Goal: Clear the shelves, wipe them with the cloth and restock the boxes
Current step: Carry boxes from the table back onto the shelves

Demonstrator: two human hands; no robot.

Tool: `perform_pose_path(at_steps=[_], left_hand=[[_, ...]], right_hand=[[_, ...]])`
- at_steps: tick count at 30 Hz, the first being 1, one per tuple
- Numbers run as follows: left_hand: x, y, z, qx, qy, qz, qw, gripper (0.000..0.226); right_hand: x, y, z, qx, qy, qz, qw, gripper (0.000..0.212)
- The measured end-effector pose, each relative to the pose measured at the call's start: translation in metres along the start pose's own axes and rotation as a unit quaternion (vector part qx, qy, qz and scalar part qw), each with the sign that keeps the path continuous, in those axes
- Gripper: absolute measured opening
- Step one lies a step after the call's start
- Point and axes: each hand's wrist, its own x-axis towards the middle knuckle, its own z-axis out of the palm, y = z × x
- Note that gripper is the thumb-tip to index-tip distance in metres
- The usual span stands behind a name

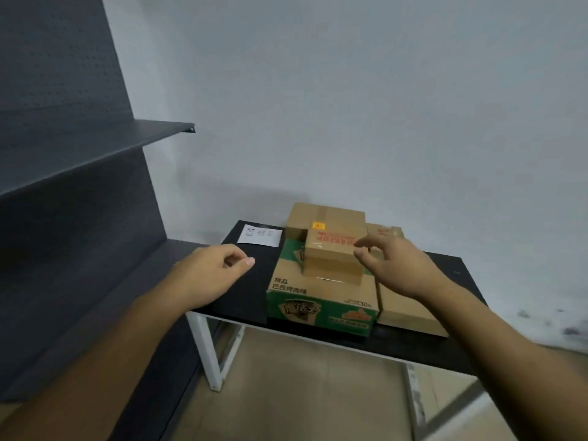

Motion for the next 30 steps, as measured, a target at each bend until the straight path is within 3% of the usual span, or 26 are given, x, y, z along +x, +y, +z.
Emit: perform_pose_path(at_steps=[11,22,30], left_hand=[[0.105,0.042,0.092,-0.005,-0.104,0.047,0.993,0.028],[0.224,0.016,0.149,-0.002,-0.192,0.019,0.981,0.027],[0.286,0.018,0.184,-0.033,-0.209,-0.013,0.977,0.028]], right_hand=[[0.015,0.114,0.003,0.000,0.014,0.119,0.993,0.036],[0.094,0.169,0.053,-0.004,-0.021,0.213,0.977,0.044],[0.149,0.196,0.079,0.020,-0.040,0.238,0.970,0.051]])
